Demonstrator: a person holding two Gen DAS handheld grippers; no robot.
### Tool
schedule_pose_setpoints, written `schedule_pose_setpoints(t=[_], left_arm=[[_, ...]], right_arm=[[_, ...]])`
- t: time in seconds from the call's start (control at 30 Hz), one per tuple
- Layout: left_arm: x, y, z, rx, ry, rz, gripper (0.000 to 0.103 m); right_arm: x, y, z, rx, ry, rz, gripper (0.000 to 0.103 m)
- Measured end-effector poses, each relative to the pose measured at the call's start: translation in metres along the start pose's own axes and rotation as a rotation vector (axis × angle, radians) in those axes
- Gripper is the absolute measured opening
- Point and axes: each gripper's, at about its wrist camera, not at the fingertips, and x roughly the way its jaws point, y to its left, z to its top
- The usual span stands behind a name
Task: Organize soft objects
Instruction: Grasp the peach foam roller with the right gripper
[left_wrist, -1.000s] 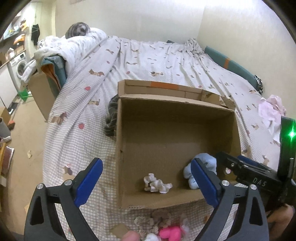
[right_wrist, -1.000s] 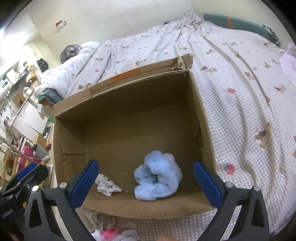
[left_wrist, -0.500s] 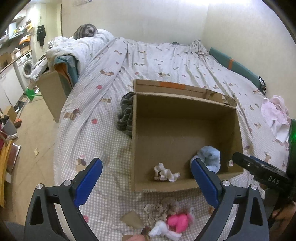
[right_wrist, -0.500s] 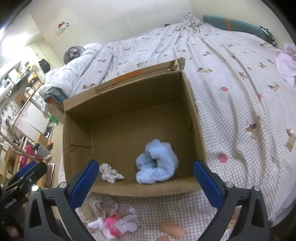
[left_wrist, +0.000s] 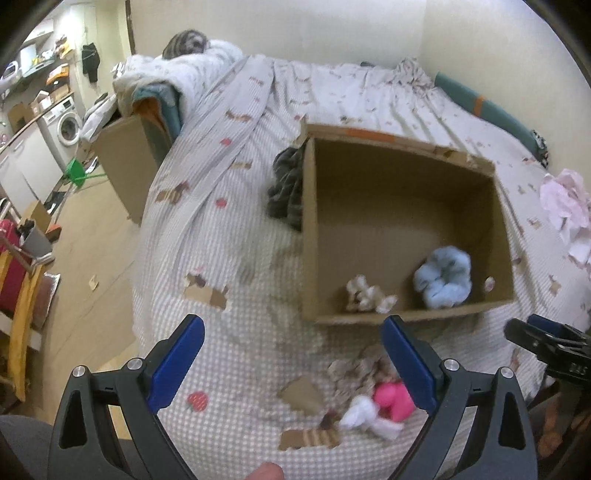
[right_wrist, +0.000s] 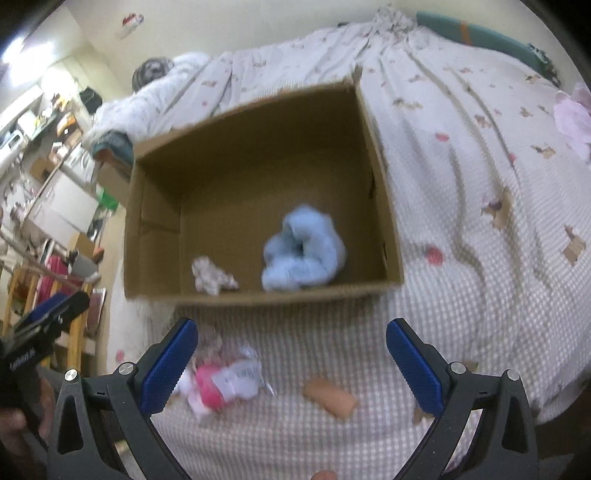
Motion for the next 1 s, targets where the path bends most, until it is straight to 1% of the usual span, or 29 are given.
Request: schedule_pose_setpoints(t=[0.03, 0.13, 0.2, 0.3, 0.4, 0.47, 0.5, 0.57, 0.6, 0.7, 0.77, 0.87, 0.9, 0.93, 0.97, 1.0], left_arm=[[0.002, 0.003, -0.003, -0.007, 0.013, -0.001, 0.096], [0.011, 0.016, -0.012, -0.05, 0.058, 0.008, 0.096], [0.016, 0.019, -0.017, -0.062, 0.085, 0.011, 0.096], [0.027, 0.02, -0.021, -0.066, 0.123, 0.039, 0.096], [0.034, 0.02, -0.021, -0.074, 0.141, 0.033, 0.096], [0.036, 0.02, -0.021, -0.074, 0.146, 0.035, 0.096], [0.038, 0.02, -0.021, -0.074, 0.15, 0.036, 0.096], [0.041, 0.02, -0.02, -0.079, 0.164, 0.036, 0.096], [0.044, 0.021, -0.02, -0.085, 0.174, 0.035, 0.096], [0.05, 0.025, -0.021, -0.113, 0.203, 0.035, 0.096], [0.052, 0.028, -0.021, -0.13, 0.21, 0.03, 0.096], [0.053, 0.032, -0.02, -0.149, 0.216, 0.027, 0.096], [0.054, 0.033, -0.021, -0.151, 0.219, 0.03, 0.096], [0.055, 0.034, -0.021, -0.152, 0.223, 0.034, 0.096], [0.055, 0.034, -0.022, -0.151, 0.225, 0.036, 0.096], [0.056, 0.034, -0.022, -0.151, 0.228, 0.037, 0.096]], right_arm=[[0.001, -0.002, -0.003, -0.003, 0.012, -0.008, 0.103], [0.007, -0.01, -0.011, -0.009, 0.051, -0.071, 0.103], [0.015, -0.018, -0.016, 0.009, 0.1, -0.071, 0.103], [0.026, -0.024, -0.02, 0.031, 0.16, -0.076, 0.103], [0.037, -0.024, -0.022, 0.045, 0.206, -0.043, 0.103], [0.044, -0.02, -0.024, 0.033, 0.235, -0.023, 0.093], [0.049, -0.017, -0.025, 0.022, 0.255, -0.02, 0.085], [0.058, -0.014, -0.028, 0.002, 0.295, -0.02, 0.08], [0.062, -0.012, -0.03, -0.011, 0.314, -0.03, 0.075], [0.074, -0.008, -0.038, -0.068, 0.367, -0.089, 0.055], [0.08, -0.005, -0.042, -0.099, 0.391, -0.116, 0.054], [0.084, 0.0, -0.045, -0.142, 0.395, -0.157, 0.051], [0.086, 0.003, -0.046, -0.15, 0.394, -0.164, 0.047], [0.087, 0.005, -0.047, -0.157, 0.395, -0.172, 0.038], [0.088, 0.006, -0.048, -0.164, 0.396, -0.181, 0.034], [0.089, 0.008, -0.049, -0.174, 0.392, -0.193, 0.027]])
